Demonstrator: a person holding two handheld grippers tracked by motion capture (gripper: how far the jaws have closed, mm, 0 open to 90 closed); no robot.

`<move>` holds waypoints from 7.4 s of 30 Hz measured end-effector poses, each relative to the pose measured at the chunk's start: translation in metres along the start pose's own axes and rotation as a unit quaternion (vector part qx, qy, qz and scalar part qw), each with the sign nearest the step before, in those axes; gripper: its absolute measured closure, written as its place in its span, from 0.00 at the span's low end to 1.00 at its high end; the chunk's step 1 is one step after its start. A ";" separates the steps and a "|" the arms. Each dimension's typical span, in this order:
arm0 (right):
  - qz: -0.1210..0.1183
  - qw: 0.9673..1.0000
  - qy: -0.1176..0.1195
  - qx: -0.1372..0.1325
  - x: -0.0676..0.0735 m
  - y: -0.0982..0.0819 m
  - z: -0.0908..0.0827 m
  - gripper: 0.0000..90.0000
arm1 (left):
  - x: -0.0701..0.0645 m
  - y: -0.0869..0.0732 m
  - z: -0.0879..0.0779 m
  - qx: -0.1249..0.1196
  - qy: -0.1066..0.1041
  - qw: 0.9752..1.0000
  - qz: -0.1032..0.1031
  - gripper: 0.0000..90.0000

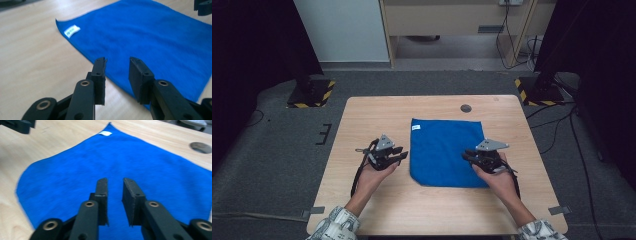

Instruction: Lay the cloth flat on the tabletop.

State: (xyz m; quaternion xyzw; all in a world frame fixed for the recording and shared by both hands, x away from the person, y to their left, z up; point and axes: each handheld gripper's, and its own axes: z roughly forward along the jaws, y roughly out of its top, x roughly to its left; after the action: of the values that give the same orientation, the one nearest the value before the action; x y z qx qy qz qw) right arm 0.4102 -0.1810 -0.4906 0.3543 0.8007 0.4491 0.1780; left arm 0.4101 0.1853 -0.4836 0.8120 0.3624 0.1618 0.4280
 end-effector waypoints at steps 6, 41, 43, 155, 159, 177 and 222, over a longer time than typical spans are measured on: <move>-0.013 1.000 0.008 0.008 0.017 -0.006 -0.003 0.92 | -0.012 -0.017 -0.007 0.021 -0.015 1.000 0.002 0.73; -0.115 0.989 0.079 0.056 0.106 -0.007 0.034 0.62 | -0.024 -0.033 0.015 0.062 -0.067 0.996 0.001 0.46; -0.117 0.988 0.083 0.061 0.108 -0.008 0.037 0.58 | -0.024 -0.033 0.015 0.059 -0.069 0.996 0.000 0.45; 0.030 0.993 -0.055 0.100 -0.004 -0.021 0.007 0.62 | -0.044 -0.035 0.013 0.131 -0.078 0.986 0.068 0.99; 0.026 0.992 -0.053 0.112 0.001 -0.024 0.007 0.61 | -0.042 -0.039 0.004 0.136 -0.080 0.985 0.069 0.99; -0.006 0.988 -0.034 0.151 0.020 -0.044 -0.013 0.60 | -0.043 -0.056 -0.024 0.130 -0.092 0.986 0.041 0.73; -0.027 0.994 0.057 0.088 0.075 -0.004 0.039 0.16 | 0.008 0.054 0.038 0.051 -0.042 0.997 0.032 0.11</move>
State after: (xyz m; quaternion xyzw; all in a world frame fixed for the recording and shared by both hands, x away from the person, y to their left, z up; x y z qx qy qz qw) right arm 0.3804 -0.1050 -0.5126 0.3208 0.8550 0.3916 0.1129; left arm 0.4622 0.1492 -0.4622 0.8501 0.3256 0.1229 0.3952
